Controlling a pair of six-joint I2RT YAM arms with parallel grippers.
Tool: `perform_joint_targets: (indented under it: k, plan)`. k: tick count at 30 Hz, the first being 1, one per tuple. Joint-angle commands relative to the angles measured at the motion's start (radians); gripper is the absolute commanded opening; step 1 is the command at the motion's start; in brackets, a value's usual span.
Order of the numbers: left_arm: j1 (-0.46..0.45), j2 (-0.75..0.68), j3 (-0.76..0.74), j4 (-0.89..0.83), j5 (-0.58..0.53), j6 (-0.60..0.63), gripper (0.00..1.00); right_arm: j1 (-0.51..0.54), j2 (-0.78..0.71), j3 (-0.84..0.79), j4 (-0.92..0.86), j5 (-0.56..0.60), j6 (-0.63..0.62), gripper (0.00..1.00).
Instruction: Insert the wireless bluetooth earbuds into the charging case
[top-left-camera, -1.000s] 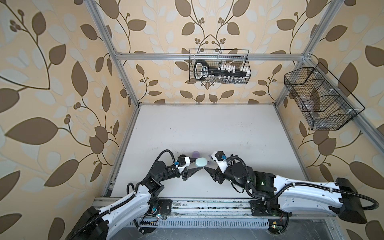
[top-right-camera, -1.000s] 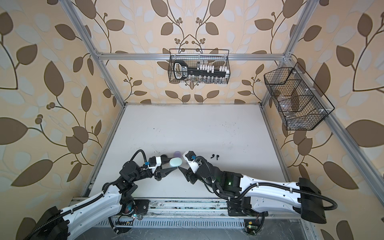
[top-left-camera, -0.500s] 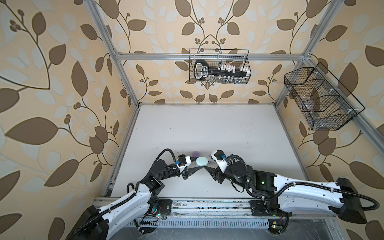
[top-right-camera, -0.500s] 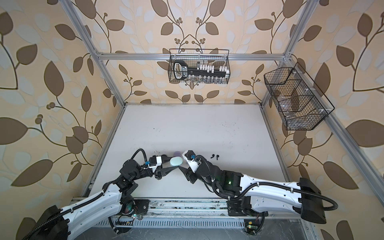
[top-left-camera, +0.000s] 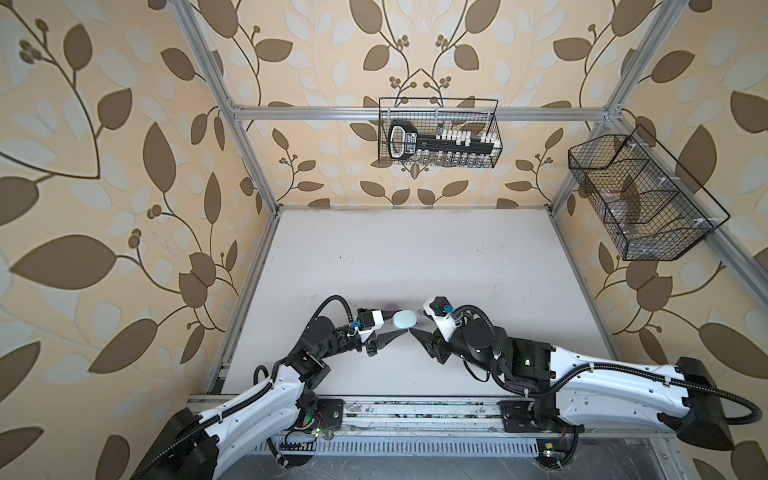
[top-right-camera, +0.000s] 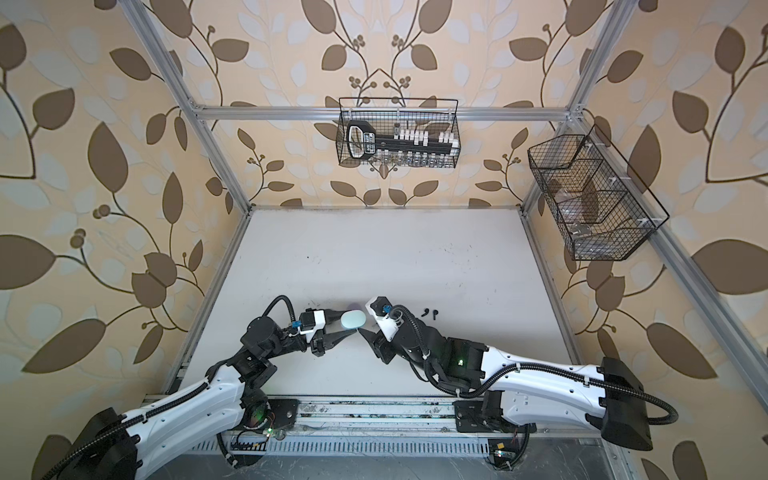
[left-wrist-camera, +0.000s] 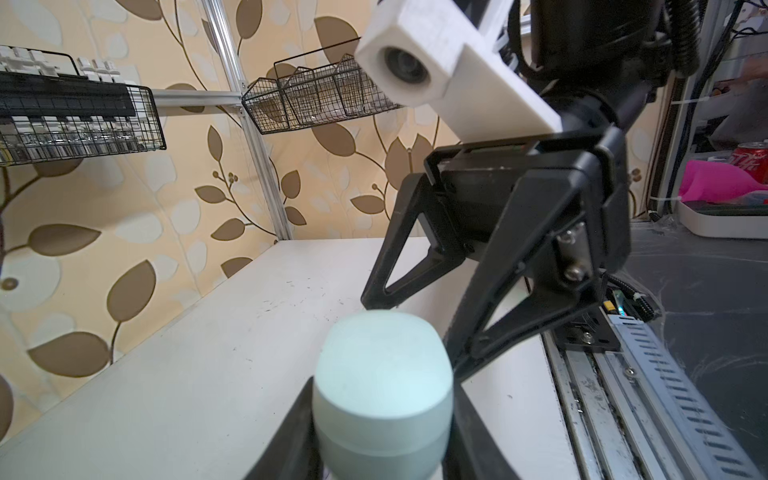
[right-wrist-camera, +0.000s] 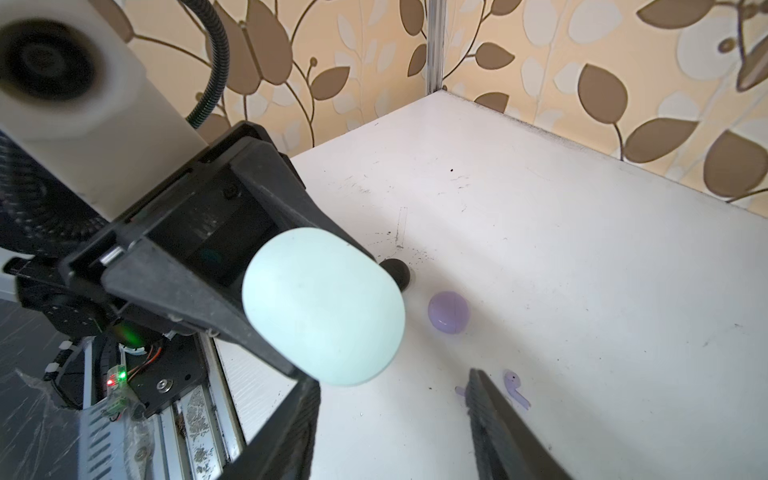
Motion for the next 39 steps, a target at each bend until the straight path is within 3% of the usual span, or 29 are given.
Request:
perform_joint_targets:
  k: [1, 28, 39]
  plan:
    - [-0.028, 0.008, 0.030, -0.013, 0.085, 0.028, 0.00, -0.022, -0.017, 0.055, 0.050, 0.056, 0.016, 0.57]
    - [-0.030, 0.036, 0.039, -0.013, 0.098, 0.030, 0.00, -0.056, -0.017, 0.070, 0.059, 0.059, 0.059, 0.56]
    - [-0.030, 0.106, 0.025, 0.210, 0.075, -0.189, 0.00, -0.057, -0.024, 0.119, -0.026, 0.071, 0.132, 0.60]
